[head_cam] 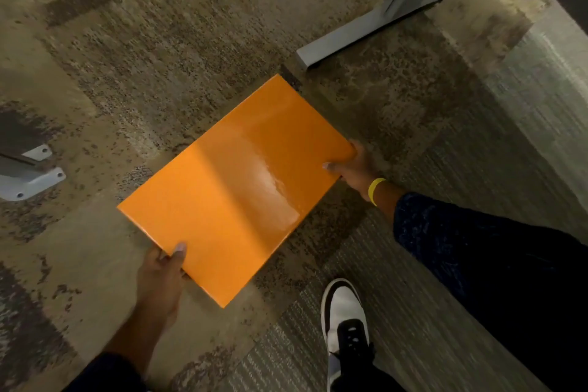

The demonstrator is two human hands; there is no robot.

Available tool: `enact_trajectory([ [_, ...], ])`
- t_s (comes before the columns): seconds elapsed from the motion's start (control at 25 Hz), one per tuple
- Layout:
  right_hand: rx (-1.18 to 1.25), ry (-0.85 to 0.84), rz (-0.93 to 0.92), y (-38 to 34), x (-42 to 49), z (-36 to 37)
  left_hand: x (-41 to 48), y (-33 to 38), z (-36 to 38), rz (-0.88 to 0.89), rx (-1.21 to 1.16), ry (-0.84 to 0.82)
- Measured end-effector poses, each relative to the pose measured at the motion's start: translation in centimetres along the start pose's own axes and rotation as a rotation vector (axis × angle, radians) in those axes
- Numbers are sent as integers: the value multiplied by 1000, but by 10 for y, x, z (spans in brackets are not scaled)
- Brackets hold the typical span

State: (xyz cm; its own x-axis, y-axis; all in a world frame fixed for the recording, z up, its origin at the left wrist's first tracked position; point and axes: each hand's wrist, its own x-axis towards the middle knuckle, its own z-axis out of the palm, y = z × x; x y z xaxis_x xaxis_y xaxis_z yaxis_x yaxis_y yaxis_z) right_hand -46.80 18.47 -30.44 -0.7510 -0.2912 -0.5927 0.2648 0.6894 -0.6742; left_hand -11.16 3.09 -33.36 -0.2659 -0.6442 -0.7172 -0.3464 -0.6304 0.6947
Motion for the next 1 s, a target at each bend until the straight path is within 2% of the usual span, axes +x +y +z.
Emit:
enact_trajectory([
  [0.2, 100, 132, 40, 5, 38, -72, 28, 31, 86, 93, 102, -168],
  [0.32, 158, 219, 41, 13, 67, -114, 45, 54, 142, 101, 69, -327],
  [0.44, 140, 271, 20, 13, 97, -152, 60, 72, 194, 105, 52, -415],
  [0.68, 122, 318, -1, 9, 162, -200, 90, 92, 270, 98, 61, -440],
  [1.0, 41, 373, -37, 14, 206, -218, 105, 102, 309, 67, 94, -429],
])
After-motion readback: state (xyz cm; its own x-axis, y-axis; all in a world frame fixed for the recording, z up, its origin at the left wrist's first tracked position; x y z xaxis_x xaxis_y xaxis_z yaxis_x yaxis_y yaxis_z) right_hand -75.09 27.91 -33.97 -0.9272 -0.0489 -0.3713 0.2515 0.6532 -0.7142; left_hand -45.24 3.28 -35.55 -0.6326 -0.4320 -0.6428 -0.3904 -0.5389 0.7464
